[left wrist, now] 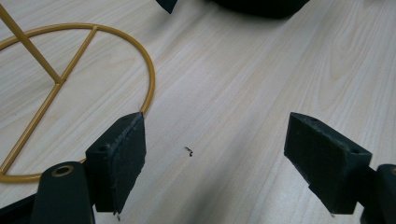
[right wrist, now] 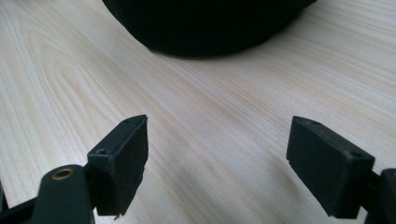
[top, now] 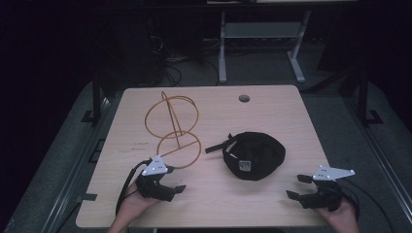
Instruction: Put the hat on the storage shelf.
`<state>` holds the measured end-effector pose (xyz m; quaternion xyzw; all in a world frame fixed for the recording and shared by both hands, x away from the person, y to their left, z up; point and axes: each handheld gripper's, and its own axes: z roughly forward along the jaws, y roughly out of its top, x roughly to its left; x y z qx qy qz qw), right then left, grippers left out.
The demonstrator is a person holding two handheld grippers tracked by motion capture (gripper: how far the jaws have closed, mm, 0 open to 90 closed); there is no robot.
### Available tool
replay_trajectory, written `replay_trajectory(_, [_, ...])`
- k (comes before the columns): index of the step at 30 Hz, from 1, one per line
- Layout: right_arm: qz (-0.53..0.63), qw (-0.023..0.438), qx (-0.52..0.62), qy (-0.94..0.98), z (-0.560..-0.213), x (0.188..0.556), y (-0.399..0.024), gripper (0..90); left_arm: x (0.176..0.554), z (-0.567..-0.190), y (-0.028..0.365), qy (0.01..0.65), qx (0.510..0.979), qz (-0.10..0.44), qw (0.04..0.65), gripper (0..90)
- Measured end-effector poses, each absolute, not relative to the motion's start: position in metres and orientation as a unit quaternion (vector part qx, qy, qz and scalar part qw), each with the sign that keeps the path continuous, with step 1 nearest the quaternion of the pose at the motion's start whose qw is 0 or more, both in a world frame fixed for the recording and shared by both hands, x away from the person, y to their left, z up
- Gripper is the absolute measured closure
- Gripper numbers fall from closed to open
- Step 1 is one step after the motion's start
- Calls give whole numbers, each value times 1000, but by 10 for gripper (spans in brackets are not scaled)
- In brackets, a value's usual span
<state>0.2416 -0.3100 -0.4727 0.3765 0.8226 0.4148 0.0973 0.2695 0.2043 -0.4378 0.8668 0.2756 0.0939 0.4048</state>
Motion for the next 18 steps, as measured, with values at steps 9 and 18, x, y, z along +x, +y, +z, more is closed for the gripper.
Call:
replay_trajectory(9, [415,92,371,826,-471,240,-302,197,267,-438,198,264,874,82,399,213])
replay_trajectory(18, [424,90,371,821,-470,240,-301,197,264,-426,178,238,875,71,415,214])
